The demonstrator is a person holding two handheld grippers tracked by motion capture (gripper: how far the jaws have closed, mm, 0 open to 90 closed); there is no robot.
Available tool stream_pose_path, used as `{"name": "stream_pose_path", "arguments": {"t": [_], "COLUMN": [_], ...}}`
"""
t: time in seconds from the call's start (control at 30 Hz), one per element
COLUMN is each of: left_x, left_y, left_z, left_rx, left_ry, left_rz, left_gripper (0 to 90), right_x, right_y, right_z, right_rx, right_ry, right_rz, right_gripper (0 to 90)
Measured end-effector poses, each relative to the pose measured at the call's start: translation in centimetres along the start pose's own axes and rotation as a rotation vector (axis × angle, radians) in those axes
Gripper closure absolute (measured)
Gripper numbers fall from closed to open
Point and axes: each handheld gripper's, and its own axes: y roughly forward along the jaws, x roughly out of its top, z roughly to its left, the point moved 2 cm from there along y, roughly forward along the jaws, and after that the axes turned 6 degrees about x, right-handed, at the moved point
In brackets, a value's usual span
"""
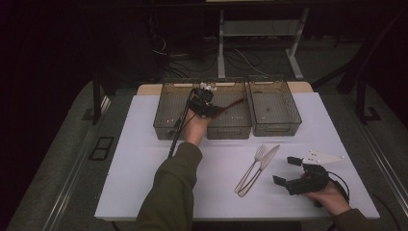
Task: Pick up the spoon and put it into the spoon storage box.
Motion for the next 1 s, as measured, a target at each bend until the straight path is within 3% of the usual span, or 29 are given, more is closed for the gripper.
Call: {"name": "stream_pose_path", "arguments": {"t": [0.37,0.5,0.73,0.87,1.0], "left_x": [0.2,0.0,-0.7,-1.4,-2.2], "left_y": [-1.4,-2.2,-4.0,-4.9,-5.7], "left_z": [-0.3,-0.2,0.1,0.2,0.0], "left_rx": [-0.108,-0.145,-0.203,-0.239,-0.268], "left_ry": [0.029,0.067,0.093,0.087,0.113], "left_rz": [-0.047,-0.070,-0.105,-0.121,-0.129], "left_gripper": [55.5,51.0,45.2,42.0,38.3], "right_x": [0.0,0.0,0.0,0.0,-0.1], "right_y": [0.0,0.0,0.0,0.1,0.1], "right_z": [0.0,0.0,0.0,-0.1,-0.1], "right_rx": [0.000,0.000,0.000,-0.002,-0.004], "right_ry": [0.000,0.001,-0.001,-0.002,-0.002], "right_rz": [0.004,0.004,0.007,0.008,0.010], "right_gripper": [2.2,2.2,2.2,2.2,2.2]}}
